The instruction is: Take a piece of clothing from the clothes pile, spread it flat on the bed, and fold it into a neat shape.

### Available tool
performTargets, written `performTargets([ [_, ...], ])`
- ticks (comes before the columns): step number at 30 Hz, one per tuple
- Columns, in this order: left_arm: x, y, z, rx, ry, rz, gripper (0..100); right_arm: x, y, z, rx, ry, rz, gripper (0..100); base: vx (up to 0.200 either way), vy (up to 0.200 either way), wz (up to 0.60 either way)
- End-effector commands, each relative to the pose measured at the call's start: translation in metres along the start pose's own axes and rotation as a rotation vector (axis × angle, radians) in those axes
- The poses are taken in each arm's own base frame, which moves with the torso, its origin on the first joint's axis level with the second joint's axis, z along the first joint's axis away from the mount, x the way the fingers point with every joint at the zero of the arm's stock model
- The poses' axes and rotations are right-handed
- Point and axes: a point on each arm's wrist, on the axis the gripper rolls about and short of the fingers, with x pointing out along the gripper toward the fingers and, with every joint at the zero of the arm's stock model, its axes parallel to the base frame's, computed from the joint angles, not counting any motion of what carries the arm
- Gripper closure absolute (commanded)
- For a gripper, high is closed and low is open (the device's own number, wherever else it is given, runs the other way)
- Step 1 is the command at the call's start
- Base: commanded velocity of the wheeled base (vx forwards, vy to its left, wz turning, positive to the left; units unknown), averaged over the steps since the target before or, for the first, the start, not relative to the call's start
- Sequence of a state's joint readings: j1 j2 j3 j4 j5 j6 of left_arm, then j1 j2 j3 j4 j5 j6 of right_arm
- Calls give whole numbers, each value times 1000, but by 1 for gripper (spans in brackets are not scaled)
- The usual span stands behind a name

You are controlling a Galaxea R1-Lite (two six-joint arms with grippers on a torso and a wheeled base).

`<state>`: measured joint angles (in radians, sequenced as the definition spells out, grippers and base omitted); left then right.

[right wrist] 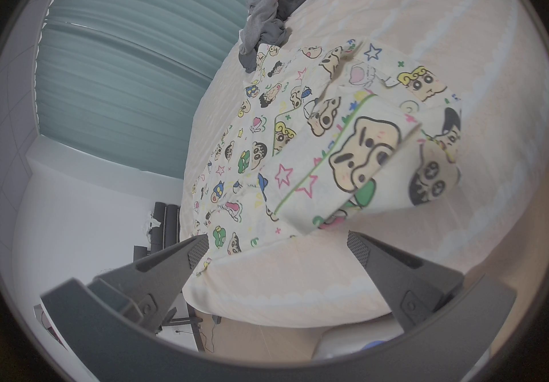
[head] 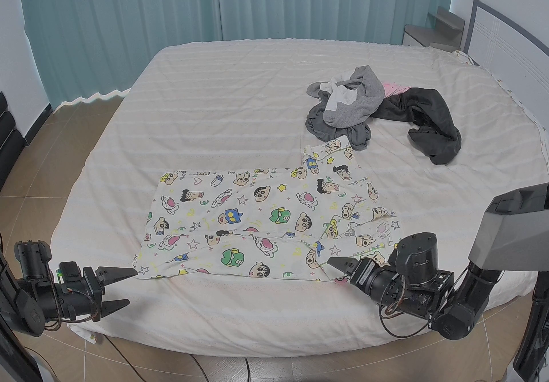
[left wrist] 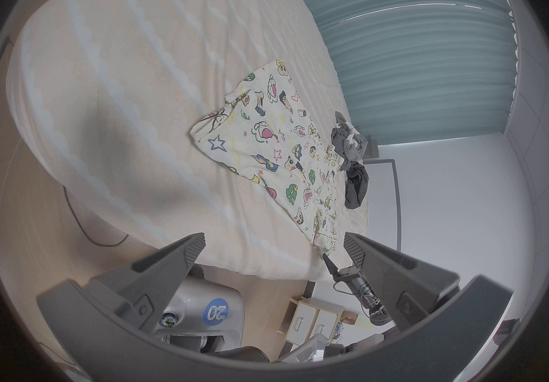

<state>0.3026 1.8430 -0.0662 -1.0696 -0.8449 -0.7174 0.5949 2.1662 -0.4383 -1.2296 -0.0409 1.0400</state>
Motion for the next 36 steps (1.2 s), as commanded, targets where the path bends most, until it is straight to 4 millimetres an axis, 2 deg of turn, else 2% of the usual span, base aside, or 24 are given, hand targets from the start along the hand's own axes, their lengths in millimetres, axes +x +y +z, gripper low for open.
performTargets([
  [1,1,4,-2,-19,9,10,0,17,-1,6,15,-30,0,0,0,0,0],
  [24,0,5,-1,-25,3,14,0,39,1,15,32,-98,2,0,0,0,0],
  [25,0,5,-1,-25,3,14,0,39,1,14,32,-97,1,100,0,0,0],
  [36,-1,5,0,-24,-3,13,0,36,-1,15,33,-95,-11,100,0,0,0],
])
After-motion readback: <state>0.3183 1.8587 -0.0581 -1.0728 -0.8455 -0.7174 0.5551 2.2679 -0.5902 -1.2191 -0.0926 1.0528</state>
